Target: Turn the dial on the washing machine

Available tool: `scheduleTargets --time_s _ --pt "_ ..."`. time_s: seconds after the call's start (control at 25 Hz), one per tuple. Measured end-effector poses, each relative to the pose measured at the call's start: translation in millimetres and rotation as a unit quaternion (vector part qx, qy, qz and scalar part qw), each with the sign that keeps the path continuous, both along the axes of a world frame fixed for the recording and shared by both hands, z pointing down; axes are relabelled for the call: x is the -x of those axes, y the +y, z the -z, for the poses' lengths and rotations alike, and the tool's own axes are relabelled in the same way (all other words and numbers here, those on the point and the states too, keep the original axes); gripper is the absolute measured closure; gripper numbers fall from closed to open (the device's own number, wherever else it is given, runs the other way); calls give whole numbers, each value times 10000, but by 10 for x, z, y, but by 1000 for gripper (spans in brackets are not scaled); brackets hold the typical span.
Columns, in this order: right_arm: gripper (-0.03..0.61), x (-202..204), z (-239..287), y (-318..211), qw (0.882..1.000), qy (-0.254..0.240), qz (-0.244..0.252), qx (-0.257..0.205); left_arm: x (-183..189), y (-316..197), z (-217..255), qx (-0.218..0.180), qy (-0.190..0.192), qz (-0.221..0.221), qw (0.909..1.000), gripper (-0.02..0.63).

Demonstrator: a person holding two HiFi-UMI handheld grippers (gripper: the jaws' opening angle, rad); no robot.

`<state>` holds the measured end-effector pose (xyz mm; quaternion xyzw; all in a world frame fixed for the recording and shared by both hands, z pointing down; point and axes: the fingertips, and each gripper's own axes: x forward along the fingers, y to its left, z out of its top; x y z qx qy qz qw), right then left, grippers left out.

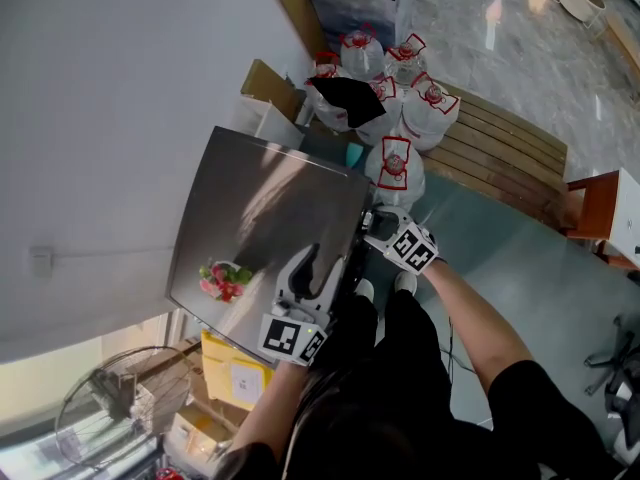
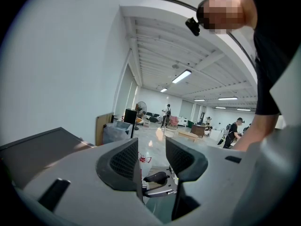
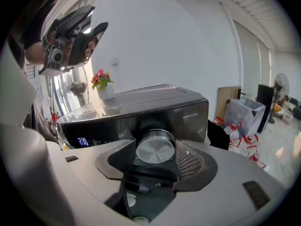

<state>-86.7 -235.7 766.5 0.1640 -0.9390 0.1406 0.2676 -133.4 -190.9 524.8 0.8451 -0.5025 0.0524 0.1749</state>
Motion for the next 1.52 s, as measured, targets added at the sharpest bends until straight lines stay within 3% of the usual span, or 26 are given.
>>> scheduleTargets --time_s 0.28,0.44,0.64,0.84,1.08,1.2,1.52 --pt "347 -50 -6 -30 9943 -515 -449 815 -45 -2 31 -10 56 64 10000 453" --pt "341 -78 -51 -59 9835 -858 -716 1420 -32 -24 134 -86 245 183 9995 457" --pt "341 -78 -62 -65 9762 -1057 -879 1676 -20 -48 87 -44 203 211 9996 459" --pt "341 -72 -30 -75 9837 -913 -746 1358 -57 -46 91 -38 153 226 9996 459" --pt "341 -39 57 25 9980 -390 -68 498 -59 -21 100 -102 115 301 9994 460" --pt "341 -29 48 93 9997 -79 223 -30 -28 -3 86 -81 99 334 9994 460" --pt "341 -52 -32 64 9996 5 159 -226 -46 -1 72 -61 59 386 9992 460"
